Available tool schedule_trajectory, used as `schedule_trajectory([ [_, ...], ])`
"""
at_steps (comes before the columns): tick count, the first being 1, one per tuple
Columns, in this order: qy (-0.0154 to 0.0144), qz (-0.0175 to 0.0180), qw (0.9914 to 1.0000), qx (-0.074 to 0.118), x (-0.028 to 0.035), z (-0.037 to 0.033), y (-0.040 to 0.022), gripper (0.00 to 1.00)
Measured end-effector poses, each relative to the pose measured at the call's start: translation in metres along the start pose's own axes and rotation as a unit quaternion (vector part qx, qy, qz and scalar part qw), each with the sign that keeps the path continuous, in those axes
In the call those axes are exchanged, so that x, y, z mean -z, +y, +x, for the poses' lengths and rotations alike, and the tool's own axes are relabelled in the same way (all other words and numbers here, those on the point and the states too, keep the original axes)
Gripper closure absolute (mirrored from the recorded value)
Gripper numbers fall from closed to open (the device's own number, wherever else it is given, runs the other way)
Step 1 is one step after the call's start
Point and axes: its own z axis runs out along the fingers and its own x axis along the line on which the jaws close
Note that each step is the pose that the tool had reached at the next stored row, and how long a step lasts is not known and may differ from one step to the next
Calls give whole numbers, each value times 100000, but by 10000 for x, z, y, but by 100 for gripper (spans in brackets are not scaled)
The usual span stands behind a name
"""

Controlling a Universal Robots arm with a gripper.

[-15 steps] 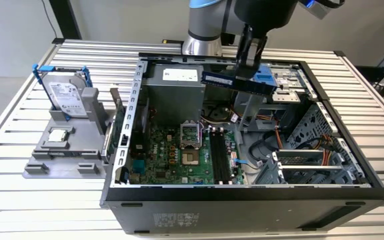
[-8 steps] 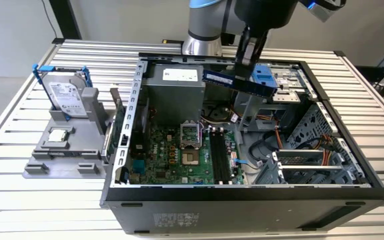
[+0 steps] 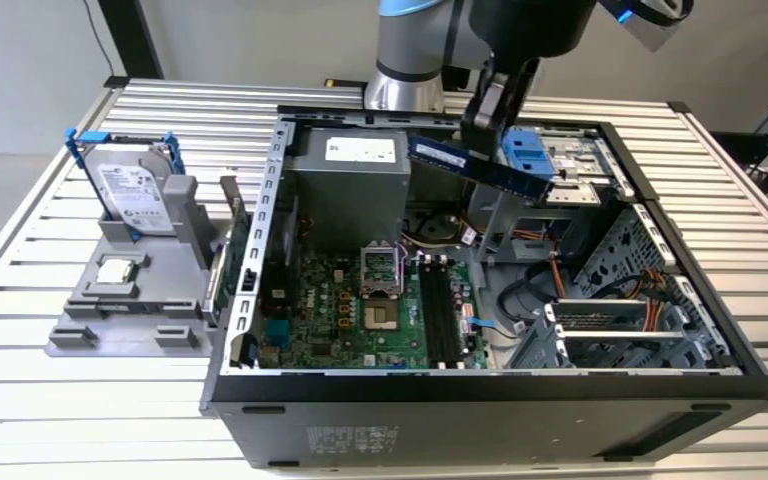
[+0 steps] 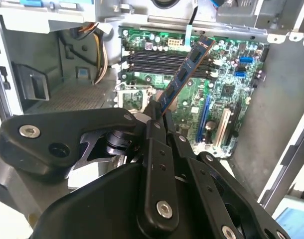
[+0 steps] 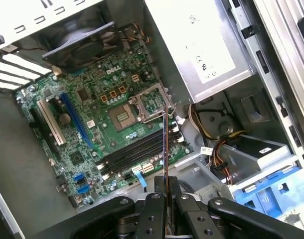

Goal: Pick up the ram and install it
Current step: 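Insert the ram into the slot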

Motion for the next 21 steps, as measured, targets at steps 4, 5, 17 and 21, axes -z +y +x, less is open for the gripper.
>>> schedule_trajectory([
  [4,-37,125,99954,-3015,1,0,0,100],
  [5,-51,157,99928,-3800,0,0,0,100],
  [17,-165,518,99229,-12384,0,0,0,100],
  [21,-182,640,98857,-15062,0,0,0,100],
])
